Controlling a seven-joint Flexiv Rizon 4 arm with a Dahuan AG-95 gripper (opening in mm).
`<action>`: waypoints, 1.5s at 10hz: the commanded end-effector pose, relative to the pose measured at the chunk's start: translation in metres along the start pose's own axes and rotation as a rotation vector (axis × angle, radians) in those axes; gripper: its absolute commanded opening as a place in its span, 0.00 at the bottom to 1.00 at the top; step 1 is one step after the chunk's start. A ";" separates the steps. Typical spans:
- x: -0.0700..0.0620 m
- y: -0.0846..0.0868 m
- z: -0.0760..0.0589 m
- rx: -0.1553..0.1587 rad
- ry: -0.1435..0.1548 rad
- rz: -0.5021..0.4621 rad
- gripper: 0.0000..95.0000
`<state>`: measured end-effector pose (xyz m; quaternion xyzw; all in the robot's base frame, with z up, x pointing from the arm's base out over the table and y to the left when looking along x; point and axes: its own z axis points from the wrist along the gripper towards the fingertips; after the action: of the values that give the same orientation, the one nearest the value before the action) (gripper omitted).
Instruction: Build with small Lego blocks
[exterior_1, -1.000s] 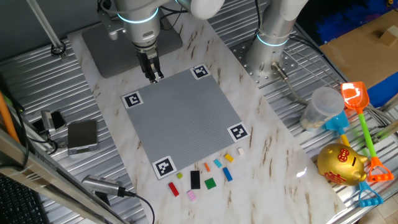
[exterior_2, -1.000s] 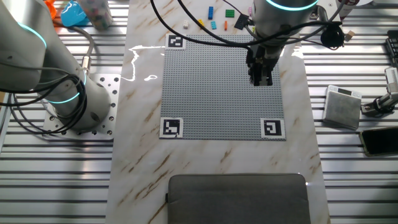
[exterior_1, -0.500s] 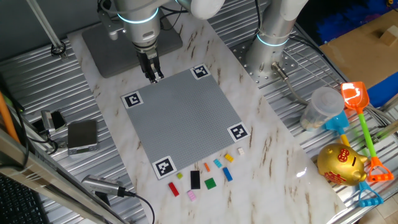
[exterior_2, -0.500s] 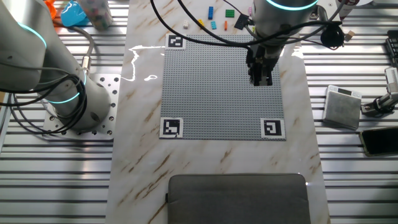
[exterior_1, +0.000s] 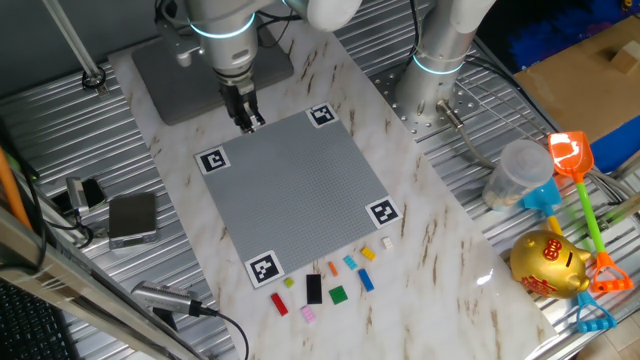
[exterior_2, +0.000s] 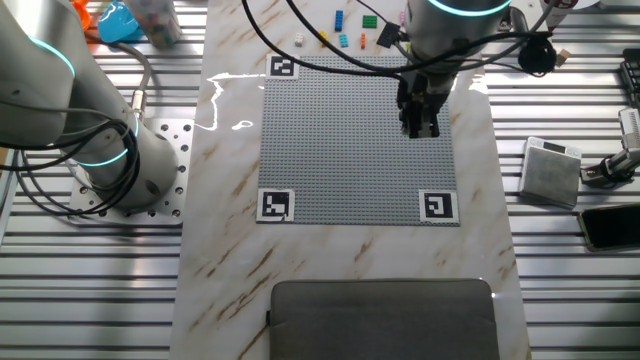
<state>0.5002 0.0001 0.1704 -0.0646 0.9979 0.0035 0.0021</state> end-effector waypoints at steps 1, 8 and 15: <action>0.000 0.000 0.001 -0.004 -0.004 -0.096 0.00; -0.004 -0.005 0.023 -0.019 -0.018 -0.451 0.00; -0.023 -0.011 0.021 -0.061 -0.006 -0.683 0.00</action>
<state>0.5198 -0.0072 0.1492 -0.3804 0.9243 0.0277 0.0111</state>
